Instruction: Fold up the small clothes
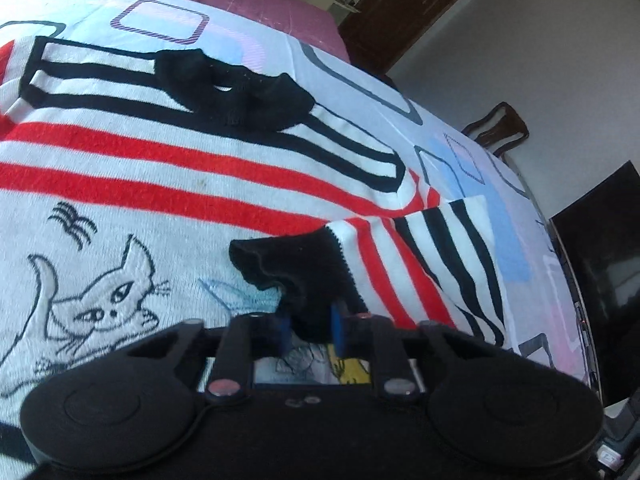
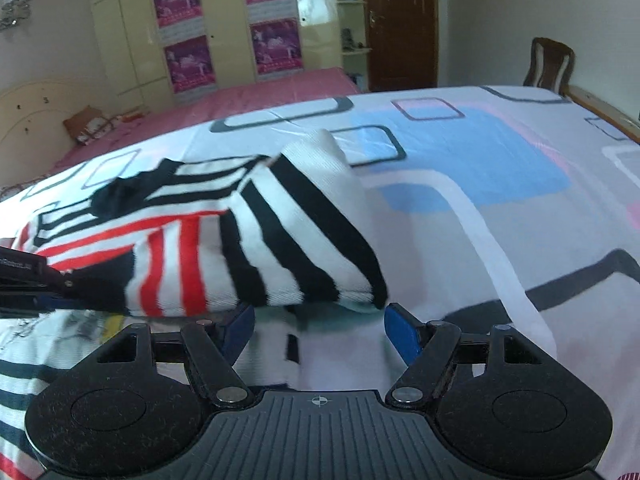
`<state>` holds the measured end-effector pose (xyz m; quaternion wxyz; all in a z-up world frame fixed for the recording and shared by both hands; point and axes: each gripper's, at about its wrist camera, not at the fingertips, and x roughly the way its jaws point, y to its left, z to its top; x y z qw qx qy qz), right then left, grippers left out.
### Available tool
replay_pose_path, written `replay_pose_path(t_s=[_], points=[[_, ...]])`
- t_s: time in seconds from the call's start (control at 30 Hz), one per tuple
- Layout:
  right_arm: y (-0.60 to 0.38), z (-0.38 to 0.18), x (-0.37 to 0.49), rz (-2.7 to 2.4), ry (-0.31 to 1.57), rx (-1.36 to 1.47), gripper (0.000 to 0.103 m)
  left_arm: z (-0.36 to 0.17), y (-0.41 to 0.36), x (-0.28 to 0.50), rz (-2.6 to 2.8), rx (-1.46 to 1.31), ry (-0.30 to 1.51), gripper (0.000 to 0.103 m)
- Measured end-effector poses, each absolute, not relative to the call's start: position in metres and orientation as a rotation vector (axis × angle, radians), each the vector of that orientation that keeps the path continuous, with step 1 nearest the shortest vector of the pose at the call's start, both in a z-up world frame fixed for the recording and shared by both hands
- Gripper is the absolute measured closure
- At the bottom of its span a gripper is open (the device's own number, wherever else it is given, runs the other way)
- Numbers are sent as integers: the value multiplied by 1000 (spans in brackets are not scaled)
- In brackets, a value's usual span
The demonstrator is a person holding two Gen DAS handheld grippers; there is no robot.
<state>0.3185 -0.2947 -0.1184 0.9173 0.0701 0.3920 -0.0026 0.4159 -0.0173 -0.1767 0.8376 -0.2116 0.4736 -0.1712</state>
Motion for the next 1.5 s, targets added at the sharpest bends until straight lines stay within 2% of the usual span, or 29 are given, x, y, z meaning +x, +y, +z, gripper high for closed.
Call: replay_pose_path(t_s=[0.13,0.3,0.4,0.43,0.47,0.5,0.73,0.8,0.97,1.1,1.13,1.17,1.2,1.23,1.27,1.43,1.5], points=[[-292,-125,328,5,814,160,31,-155,-11,416,-384,-464,911,91],[-288,-128,338,3,795,179,31,-101,16,416,-407,-498,752,91],[-281,-127,346,21,782,184,32,-86,43,413,-367,-509,700,91],[-279,-128,348,24,779,183,35,-86,50,412,-343,-484,691,91],[-277,-128,351,36,783,188,61,-88,57,410,-318,-457,690,91],[-275,-129,355,43,798,205,82,-92,63,410,-293,-451,699,91],[-279,-122,350,34,772,208,87,-150,95,403,-129,-416,814,92],[-278,-128,349,26,807,171,91,-161,96,402,-119,-402,832,92],[-281,-129,343,43,845,150,91,-172,95,406,-119,-344,870,91],[-290,-106,332,60,790,168,91,-160,98,395,-89,-323,844,77],[-292,-102,332,64,773,166,87,-155,97,391,-84,-319,825,74],[-293,-98,335,61,759,168,72,-151,97,388,-83,-316,804,72],[-295,-94,340,57,739,177,41,-146,96,386,-88,-317,781,66],[-296,-93,346,48,722,178,31,-143,92,387,-97,-318,769,63],[-297,-92,352,49,709,177,29,-141,87,389,-115,-316,765,63],[-300,-102,403,87,741,238,30,-147,56,401,-202,-257,783,63],[-299,-110,425,97,772,242,50,-152,49,404,-194,-221,783,63]])
